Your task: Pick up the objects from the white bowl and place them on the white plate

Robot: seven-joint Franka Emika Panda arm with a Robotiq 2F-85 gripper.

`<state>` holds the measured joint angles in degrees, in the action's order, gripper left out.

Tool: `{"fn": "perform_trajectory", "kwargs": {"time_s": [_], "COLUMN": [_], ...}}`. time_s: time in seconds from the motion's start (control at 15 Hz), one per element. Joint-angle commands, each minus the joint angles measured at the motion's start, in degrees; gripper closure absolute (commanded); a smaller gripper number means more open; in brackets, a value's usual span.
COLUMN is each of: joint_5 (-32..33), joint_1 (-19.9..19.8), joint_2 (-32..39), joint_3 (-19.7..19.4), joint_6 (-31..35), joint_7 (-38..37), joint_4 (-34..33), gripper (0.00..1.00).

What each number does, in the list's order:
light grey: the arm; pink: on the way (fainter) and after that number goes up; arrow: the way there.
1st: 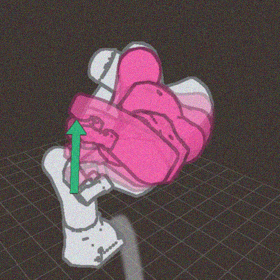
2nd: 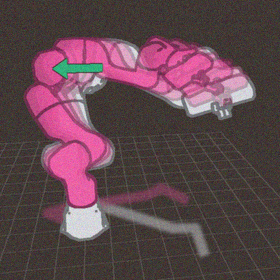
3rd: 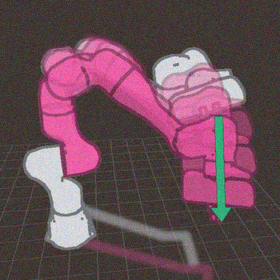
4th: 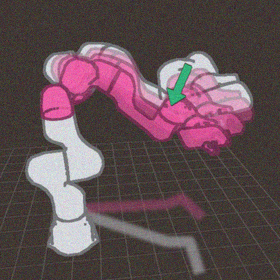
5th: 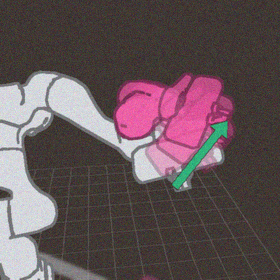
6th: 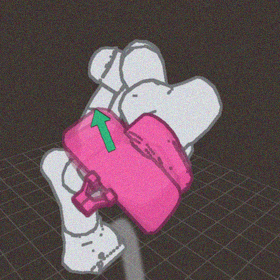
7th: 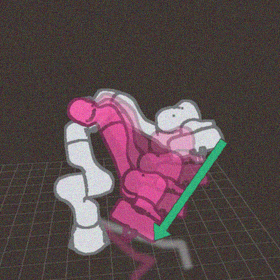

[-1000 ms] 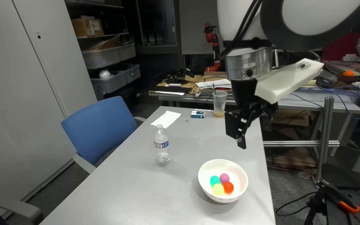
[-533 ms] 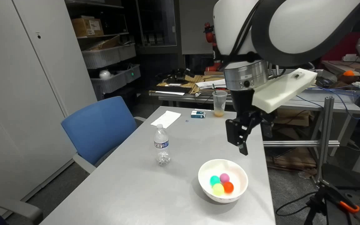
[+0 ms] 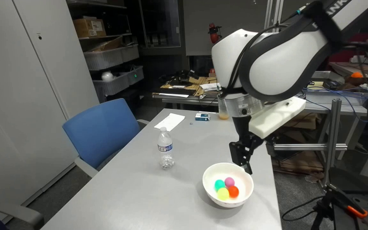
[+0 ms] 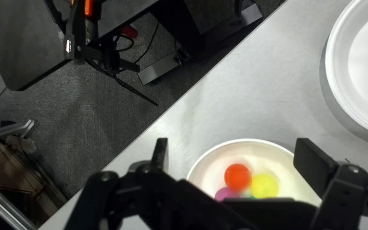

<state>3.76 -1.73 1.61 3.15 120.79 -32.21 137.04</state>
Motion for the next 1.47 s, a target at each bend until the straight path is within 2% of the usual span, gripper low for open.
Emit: {"fn": "perform_trajectory", "kwargs": {"time_s": [0.0,0.13,0.27,0.33,0.67,1.4], "joint_5": [-1.02,-1.87,-2.14,-1.19,-1.31,-0.97], "joint_1": [0.75,0.74,0.79,1.41,1.43,1.49], "joint_2": [6.22,8.75,10.22,8.12,9.87,20.66], "joint_3": [-1.61,-2.01,-2.24,-2.63,-2.82,-5.2], "joint_6": [3.46,5.1,3.84,4.44,4.42,22.3], "joint_7": [5.0,8.24,11.33,7.9,9.82,14.64], "joint_4": [-3.96,-5.62,-7.35,-4.8,-6.48,-8.37], "gripper": [0.0,0.0,0.0,0.0,0.0,0.0]}}
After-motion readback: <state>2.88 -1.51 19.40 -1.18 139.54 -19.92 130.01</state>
